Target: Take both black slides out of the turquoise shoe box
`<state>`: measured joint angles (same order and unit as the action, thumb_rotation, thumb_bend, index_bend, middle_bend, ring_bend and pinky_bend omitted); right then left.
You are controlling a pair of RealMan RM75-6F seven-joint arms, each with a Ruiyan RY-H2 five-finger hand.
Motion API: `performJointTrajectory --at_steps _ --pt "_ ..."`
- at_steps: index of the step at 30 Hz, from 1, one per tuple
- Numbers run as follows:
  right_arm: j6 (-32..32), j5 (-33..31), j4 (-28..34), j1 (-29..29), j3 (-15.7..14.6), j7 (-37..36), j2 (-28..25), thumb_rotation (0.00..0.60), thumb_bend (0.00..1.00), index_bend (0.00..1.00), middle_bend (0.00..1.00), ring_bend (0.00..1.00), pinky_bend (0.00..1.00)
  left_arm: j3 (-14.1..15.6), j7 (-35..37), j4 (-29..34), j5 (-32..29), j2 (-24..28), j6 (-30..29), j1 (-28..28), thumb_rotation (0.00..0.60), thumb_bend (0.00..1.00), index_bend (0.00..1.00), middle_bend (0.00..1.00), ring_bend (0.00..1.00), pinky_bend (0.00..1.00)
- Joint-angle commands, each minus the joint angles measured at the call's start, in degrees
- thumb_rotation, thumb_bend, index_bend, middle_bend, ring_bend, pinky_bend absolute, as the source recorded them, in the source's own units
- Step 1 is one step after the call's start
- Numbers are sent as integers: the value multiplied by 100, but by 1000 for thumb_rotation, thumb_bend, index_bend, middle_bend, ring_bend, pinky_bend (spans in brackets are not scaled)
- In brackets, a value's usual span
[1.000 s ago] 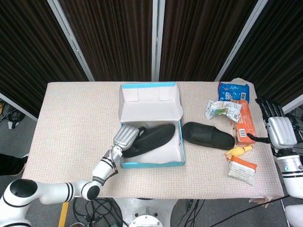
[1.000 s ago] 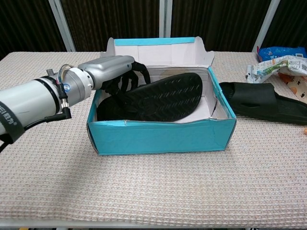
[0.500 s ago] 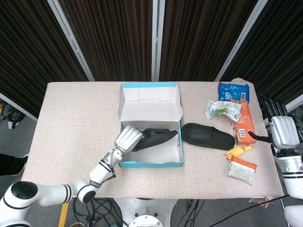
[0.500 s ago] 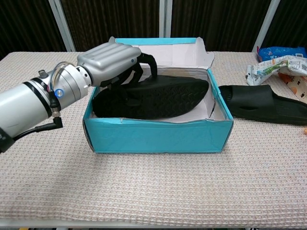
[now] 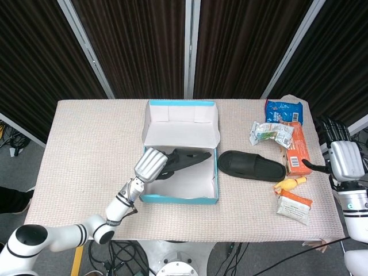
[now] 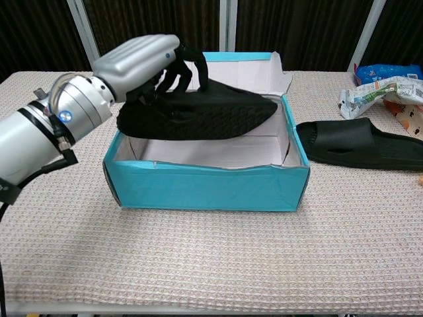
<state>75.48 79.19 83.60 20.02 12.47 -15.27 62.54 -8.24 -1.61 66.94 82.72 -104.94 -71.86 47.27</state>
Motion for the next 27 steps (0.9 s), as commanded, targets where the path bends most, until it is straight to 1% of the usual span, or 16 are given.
performJointTrajectory --at_steps 1,5,8,10,13,15,19,22,27 --pt "16 10 11 -3 8 5 -3 600 0 0 0 0 0 -140 468 186 267 218 -461 -181 600 468 650 752 781 966" --pt "38 28 46 0 25 22 -19 600 0 0 0 0 0 -319 719 661 401 581 -950 -385 600 467 650 753 782 967" --pt "46 46 73 8 37 34 -30 600 0 0 0 0 0 -412 719 1010 384 924 -1281 -641 600 467 648 751 781 967" --pt "51 70 91 13 37 39 -40 600 0 0 0 0 0 -419 663 1140 273 1172 -1359 -837 600 467 645 747 781 966" --pt "58 93 110 11 32 46 -53 600 0 0 0 0 0 -322 677 1120 21 1404 -1351 -1157 600 465 642 740 779 967" --pt "57 103 115 8 24 44 -53 600 0 0 0 0 0 -219 802 982 -198 1432 -1317 -1405 600 465 641 736 777 966" --pt "23 114 111 4 -10 45 -34 600 0 0 0 0 0 -90 1059 633 -558 1327 -1259 -1810 600 465 641 732 774 965" --pt "26 121 117 6 -8 59 -38 600 0 0 0 0 0 -71 1200 391 -702 1192 -1315 -2046 600 465 641 731 774 964" --pt "49 128 173 3 4 97 -57 600 0 0 0 0 0 -114 1344 162 -781 1012 -1330 -2232 600 464 641 730 774 964"
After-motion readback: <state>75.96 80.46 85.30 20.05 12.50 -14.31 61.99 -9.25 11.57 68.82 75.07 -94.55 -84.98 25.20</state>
